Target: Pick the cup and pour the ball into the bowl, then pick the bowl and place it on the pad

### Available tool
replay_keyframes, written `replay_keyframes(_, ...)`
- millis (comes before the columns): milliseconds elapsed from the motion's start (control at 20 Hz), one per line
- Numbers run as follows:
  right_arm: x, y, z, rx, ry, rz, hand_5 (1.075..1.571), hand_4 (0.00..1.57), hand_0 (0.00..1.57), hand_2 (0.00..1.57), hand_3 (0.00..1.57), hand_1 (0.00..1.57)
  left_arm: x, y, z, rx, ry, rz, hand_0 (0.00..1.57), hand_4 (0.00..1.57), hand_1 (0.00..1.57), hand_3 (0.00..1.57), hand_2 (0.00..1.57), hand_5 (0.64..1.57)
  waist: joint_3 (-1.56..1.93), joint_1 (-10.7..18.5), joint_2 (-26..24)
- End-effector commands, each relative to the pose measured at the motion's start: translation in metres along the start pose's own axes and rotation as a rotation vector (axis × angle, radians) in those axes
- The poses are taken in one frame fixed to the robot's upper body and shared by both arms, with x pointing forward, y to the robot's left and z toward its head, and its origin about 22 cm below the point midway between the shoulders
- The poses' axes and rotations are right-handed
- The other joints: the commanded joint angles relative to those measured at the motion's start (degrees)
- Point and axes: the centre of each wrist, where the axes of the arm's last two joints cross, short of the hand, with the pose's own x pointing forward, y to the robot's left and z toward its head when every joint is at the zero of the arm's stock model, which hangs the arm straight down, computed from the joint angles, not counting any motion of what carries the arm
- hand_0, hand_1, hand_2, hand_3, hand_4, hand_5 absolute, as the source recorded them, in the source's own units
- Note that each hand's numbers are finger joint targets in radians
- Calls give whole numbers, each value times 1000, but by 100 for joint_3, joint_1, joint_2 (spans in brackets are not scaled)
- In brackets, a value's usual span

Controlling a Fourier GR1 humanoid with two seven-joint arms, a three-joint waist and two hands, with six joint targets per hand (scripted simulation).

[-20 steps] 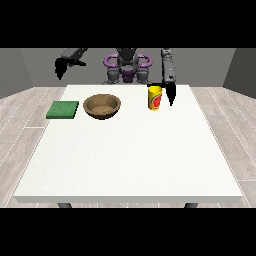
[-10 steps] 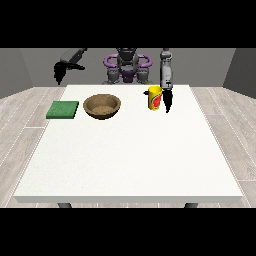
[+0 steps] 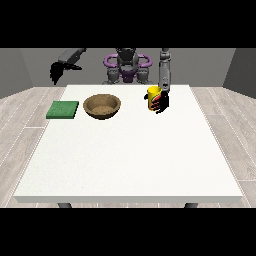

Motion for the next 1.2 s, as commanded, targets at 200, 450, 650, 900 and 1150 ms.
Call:
replay_keyframes(200, 9, -34, 1, -11, 49, 8, 1570, 0, 0, 0, 0, 0, -2, -24, 23, -34, 77, -118, 1327, 1500, 1327, 1571, 1571, 1245, -89, -39, -285)
replay_keyframes(450, -24, -24, 29, -40, 240, 1, 1569, 0, 0, 0, 0, 0, 5, 38, -22, -128, 111, -426, 1381, 1571, 1381, 1571, 1571, 1341, -73, 295, -1384)
replay_keyframes(650, -28, -36, 33, -78, 239, -9, 1569, 0, 0, 0, 0, 0, 36, 95, -98, -138, 125, -623, 1450, 1571, 1450, 1571, 1571, 1291, -68, 340, -1449)
replay_keyframes(900, -42, -35, 35, -84, 208, -21, 1569, 0, 0, 0, 0, 0, 63, 56, -135, -158, 76, -744, 1486, 1571, 1486, 1571, 1571, 1274, -81, 320, -1206)
replay_keyframes(1150, -44, -37, 31, -91, 273, -44, 1568, 0, 0, 0, 0, 0, 74, 2, -131, -233, 133, -741, 1486, 1571, 1486, 1571, 1571, 1274, -88, 465, -1619)
